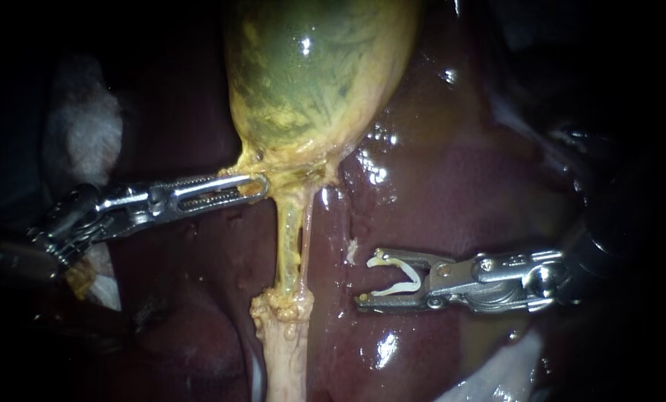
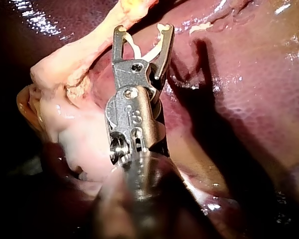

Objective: Clipping first clip left tube

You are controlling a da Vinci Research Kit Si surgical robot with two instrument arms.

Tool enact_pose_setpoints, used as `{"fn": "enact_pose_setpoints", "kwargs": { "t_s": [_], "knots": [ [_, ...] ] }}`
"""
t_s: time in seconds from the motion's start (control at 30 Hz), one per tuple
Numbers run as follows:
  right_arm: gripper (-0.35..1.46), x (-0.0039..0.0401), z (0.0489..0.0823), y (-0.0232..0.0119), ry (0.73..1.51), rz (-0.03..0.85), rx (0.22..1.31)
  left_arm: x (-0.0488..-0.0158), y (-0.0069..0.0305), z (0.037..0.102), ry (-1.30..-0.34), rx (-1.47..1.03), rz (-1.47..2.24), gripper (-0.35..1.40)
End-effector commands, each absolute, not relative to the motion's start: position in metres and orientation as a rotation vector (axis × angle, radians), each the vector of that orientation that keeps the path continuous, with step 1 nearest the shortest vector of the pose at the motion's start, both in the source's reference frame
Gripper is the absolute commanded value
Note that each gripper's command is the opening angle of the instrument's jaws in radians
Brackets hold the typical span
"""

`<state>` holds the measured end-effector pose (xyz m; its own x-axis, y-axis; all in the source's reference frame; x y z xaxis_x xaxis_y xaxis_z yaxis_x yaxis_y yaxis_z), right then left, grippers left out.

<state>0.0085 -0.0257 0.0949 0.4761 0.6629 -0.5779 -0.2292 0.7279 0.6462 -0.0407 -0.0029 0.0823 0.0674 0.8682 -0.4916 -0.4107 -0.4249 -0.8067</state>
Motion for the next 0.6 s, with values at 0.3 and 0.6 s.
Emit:
{"fn": "enact_pose_setpoints", "kwargs": {
  "t_s": [0.3, 0.6],
  "knots": [
    [0.6, 0.0102, 0.094, -0.0255, 0.971, 0.608, 0.545, -0.0404, -0.0022, 0.0795, -0.511, -1.298, 1.564, -0.35],
    [0.6, 0.0124, 0.0922, -0.025, 1.029, 0.658, 0.568, -0.0398, -0.0019, 0.0779, -0.497, -1.284, 1.554, -0.35]
  ]
}}
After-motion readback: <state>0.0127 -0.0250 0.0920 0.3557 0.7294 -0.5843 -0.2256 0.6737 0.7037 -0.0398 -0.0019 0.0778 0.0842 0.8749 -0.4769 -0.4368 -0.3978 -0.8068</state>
